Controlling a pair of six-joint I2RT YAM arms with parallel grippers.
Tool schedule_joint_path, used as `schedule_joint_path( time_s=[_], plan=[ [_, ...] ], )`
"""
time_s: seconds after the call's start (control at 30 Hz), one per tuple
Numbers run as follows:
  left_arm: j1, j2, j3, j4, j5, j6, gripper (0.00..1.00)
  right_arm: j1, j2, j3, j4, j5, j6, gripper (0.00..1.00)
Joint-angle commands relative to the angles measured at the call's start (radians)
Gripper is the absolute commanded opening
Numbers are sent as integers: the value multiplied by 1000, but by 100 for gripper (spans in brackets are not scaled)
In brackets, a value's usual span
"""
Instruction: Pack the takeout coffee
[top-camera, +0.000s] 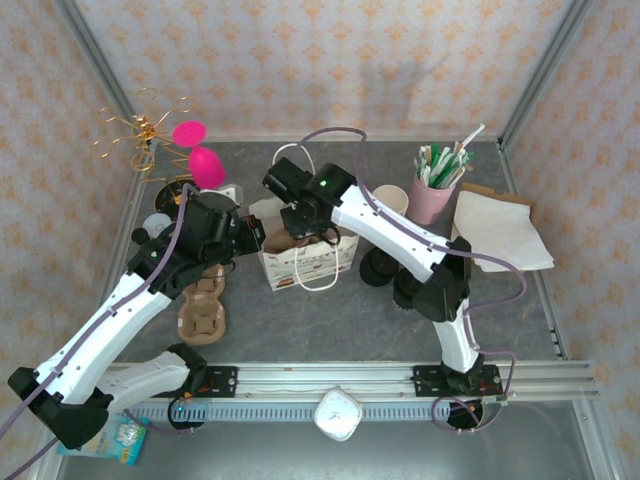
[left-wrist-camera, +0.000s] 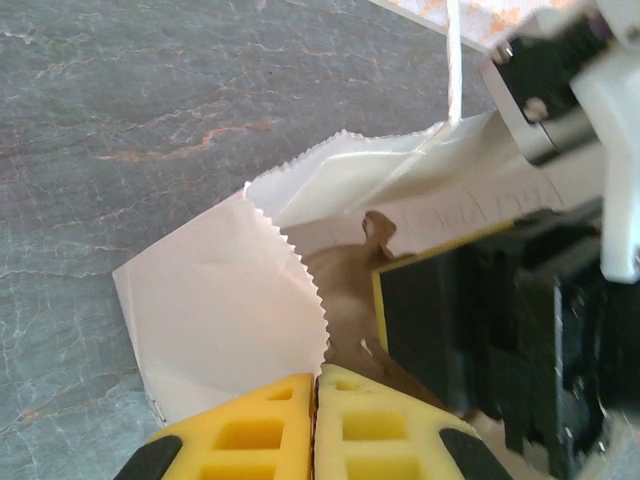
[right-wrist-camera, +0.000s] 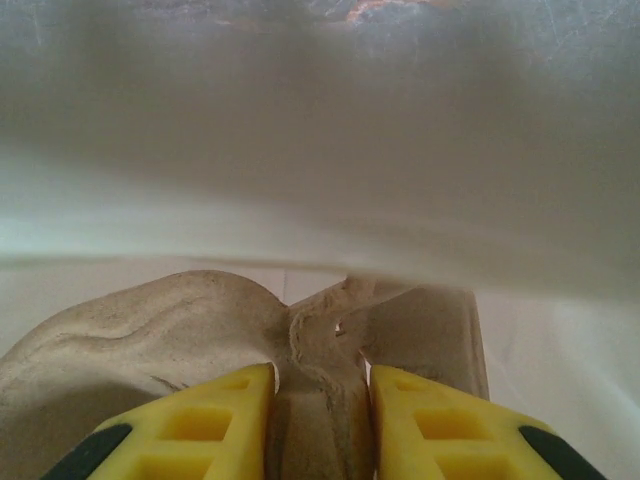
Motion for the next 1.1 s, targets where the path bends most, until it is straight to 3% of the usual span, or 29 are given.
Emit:
schedule_joint_path(
  time_s=[0.0, 0.5, 0.77, 1.07],
  plan=[
    [5, 4, 31, -26, -25, -36, 9, 11, -46, -15, -37, 17, 19, 28],
    [-29, -32, -12, 65, 143, -15, 10, -19, 46, 85, -10, 15, 83, 29],
    [-31, -28, 0, 27, 58, -23, 11, -16, 80, 76, -35, 24, 56, 28],
    [-13, -20, -15, -8, -41, -42, 13, -3, 22, -72, -20, 19, 9, 30]
  ],
)
